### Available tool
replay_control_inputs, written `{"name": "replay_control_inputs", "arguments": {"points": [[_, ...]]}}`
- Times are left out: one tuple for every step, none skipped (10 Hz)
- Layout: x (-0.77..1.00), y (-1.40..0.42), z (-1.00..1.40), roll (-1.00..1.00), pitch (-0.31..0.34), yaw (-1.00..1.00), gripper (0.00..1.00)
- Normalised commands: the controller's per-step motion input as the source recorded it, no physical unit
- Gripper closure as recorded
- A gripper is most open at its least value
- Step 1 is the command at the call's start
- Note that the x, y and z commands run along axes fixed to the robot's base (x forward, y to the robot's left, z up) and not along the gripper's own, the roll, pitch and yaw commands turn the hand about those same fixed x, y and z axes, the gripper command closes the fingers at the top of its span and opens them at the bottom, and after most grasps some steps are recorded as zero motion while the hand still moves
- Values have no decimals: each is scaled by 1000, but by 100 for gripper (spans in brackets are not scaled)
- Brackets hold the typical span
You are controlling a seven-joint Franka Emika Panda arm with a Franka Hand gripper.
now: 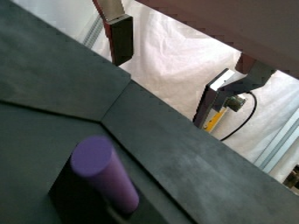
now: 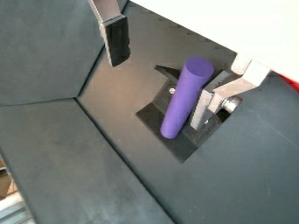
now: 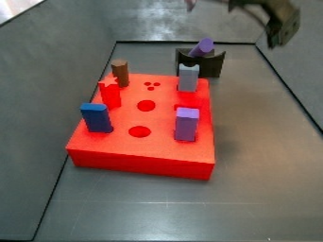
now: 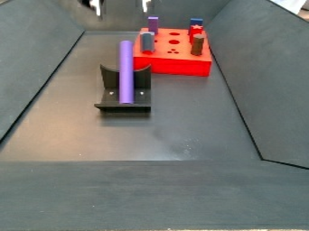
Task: Pick up the round object. Move up. Place the round object on the fixture. Regrasp the round object. Move to above the board. Insert the round object.
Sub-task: Regrasp the round object, then move to above the board.
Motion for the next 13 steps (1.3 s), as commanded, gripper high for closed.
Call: {"name": "replay_control_inputs", "arguments": {"points": [[78,29,-1000,84,-189,-1,0],[78,26,-1000,80,-173,-39,0],[79,25,-1000,76,-152,-68,0],[80,24,-999,67,-126,-88,0],[62,17,-764,59,-86,-100,0],[52,9,-593,59,-58,-102,0],[44,7,-423,57,-28,-93,0],[47,6,-261,52,-6,-78,0],[0,0,0,0,0,0,100],[41,86,1000,100,65,-86,100],[41,84,1000,92,62,-87,100],[35,80,1000,67,64,-71,100],[28,75,1000,29,72,-40,100]]}}
